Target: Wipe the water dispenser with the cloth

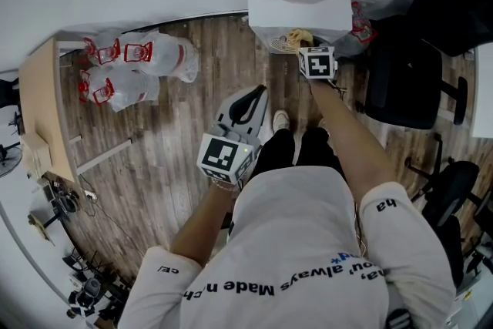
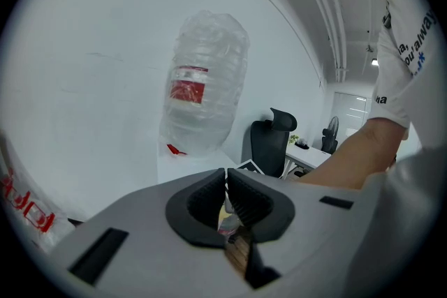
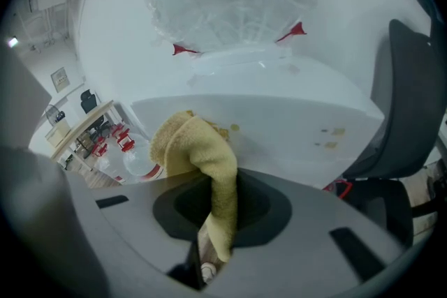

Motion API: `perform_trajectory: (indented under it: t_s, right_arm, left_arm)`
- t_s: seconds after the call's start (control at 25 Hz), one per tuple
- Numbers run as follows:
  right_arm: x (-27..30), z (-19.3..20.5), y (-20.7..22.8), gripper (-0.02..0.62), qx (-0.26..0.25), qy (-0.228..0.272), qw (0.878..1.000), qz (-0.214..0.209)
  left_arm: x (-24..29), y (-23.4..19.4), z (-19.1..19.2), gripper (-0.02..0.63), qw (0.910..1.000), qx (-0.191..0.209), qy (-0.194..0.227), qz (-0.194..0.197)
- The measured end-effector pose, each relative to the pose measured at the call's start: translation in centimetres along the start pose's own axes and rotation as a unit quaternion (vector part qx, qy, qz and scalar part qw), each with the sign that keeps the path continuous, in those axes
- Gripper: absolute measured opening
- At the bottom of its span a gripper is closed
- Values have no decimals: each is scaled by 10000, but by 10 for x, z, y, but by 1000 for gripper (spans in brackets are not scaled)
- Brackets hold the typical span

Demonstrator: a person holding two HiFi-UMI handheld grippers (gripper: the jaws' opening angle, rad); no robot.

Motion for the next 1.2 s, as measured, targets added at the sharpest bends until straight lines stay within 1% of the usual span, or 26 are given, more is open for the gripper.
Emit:
perform_trajectory:
  t_s: [0.28, 0.56, 1.2]
  right_arm:
    - [-8, 6, 23, 60, 111, 46, 9999, 79]
    - [-19, 10, 45, 60, 228, 65, 9995, 186]
    - [-46, 20, 100, 60, 569, 118, 9970, 504]
  left_arm:
    - [9, 13, 2, 28, 10000, 38, -31, 72]
    - [18, 24, -5, 28, 9998, 88, -12, 168]
    - [36, 52, -10, 28, 9993, 164, -9, 329]
Point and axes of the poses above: the fingertips, and each gripper's own axes: x forward along the fingers, y to its right, z out of its underside, the point moved 10 cm from there along -x, backward along the fingers, and after that the axes turned 12 degrees about -y, right-handed, at the moved point
